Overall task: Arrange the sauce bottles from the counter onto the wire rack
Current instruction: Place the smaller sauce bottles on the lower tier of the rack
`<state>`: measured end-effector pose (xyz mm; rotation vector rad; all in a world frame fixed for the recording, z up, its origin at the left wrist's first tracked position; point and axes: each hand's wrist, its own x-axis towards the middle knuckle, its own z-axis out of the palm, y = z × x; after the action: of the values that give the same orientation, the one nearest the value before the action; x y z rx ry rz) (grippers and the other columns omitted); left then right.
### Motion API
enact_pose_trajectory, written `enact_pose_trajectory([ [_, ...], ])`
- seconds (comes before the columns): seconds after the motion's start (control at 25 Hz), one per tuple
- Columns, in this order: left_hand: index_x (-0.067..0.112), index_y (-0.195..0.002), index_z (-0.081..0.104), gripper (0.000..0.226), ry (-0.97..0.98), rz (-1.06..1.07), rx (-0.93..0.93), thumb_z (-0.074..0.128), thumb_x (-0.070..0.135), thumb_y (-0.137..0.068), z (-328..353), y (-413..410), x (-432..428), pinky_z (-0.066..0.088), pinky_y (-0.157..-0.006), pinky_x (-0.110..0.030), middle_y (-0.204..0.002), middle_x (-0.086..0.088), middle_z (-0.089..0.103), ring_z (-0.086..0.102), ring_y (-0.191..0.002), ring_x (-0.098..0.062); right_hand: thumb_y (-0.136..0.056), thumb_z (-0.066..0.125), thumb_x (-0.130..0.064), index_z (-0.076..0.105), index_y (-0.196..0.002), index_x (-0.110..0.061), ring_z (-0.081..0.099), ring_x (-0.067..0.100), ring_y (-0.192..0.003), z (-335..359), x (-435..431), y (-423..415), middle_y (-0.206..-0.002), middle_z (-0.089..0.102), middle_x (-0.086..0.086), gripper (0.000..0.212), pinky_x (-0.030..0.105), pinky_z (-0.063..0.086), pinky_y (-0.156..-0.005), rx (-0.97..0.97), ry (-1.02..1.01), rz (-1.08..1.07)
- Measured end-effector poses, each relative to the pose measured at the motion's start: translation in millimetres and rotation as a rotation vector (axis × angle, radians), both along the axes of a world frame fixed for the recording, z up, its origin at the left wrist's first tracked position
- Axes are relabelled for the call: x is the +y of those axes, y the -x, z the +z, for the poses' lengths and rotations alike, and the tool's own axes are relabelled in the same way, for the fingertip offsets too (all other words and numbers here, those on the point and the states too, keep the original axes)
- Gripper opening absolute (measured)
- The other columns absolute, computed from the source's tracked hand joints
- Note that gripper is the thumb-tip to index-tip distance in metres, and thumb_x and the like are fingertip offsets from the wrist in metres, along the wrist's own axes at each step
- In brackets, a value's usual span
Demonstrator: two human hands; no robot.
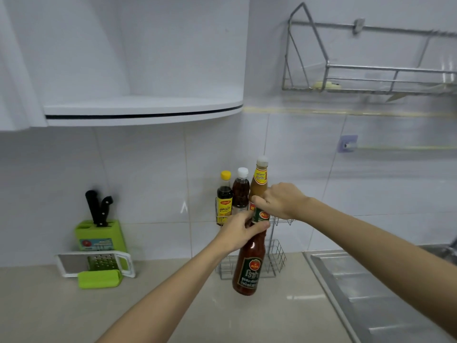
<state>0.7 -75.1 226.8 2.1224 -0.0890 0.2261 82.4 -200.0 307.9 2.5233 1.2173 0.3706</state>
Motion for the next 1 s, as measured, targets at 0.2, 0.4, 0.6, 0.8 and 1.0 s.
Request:
enact_pose_trajectory([
  [0.2,0.017,-0.116,0.063,0.04,0.086,-0.101,0.152,0.06,0.045,-0.088,0,2,3,0.051,-0.099,-0.038,-0.115,-0.002,0.07,0.065,-0.106,-0.016,-0.098,0.023,-0.048,0.053,-0.109,-0.01,0.048,0.026,-0.076,-3,-5,2,-0.08,0.051,0.009,0.05,0.034,0.037,-0.068,0.282,-0.039,-0.047],
  [0.4,0.018,-0.119,0.062,0.04,0.222,-0.222,0.207,0.061,0.044,-0.088,2,6,9,0.047,-0.102,-0.032,-0.119,-0.003,0.068,0.062,-0.114,-0.014,-0.1,0.029,-0.032,0.056,-0.088,-0.011,0.055,0.026,-0.072,0,-9,2,-0.086,0.064,0.01,0.036,0.037,0.047,-0.064,0.094,-0.044,0.257],
  [0.6,0.017,-0.121,0.06,0.041,0.179,-0.139,0.18,0.061,0.042,-0.088,-9,10,1,0.047,-0.09,-0.022,-0.119,0.001,0.068,0.062,-0.109,-0.009,-0.095,0.042,-0.017,0.056,-0.096,-0.005,0.063,0.036,-0.083,-10,8,7,-0.094,0.066,0.015,0.019,0.039,0.052,-0.063,-0.095,0.205,0.103],
  [0.8,0.018,-0.121,0.06,0.044,0.168,-0.063,0.214,0.062,0.044,-0.086,-29,11,-8,0.048,-0.088,-0.023,-0.117,0.0,0.069,0.063,-0.105,-0.012,-0.097,0.044,-0.025,0.058,-0.097,-0.004,0.061,0.031,-0.082,-27,12,11,-0.088,0.062,0.012,0.025,0.037,0.044,-0.061,0.084,0.178,-0.045],
  [1.0,0.024,-0.109,0.062,0.024,0.284,-0.02,0.213,0.065,0.034,-0.087,-36,6,8,0.05,-0.083,-0.02,-0.106,0.008,0.068,0.063,-0.098,-0.003,-0.085,0.055,-0.058,0.058,-0.105,-0.013,0.067,0.02,-0.07,-54,-14,1,-0.085,0.064,0.005,0.05,0.03,0.056,-0.053,0.882,-0.627,-0.137],
])
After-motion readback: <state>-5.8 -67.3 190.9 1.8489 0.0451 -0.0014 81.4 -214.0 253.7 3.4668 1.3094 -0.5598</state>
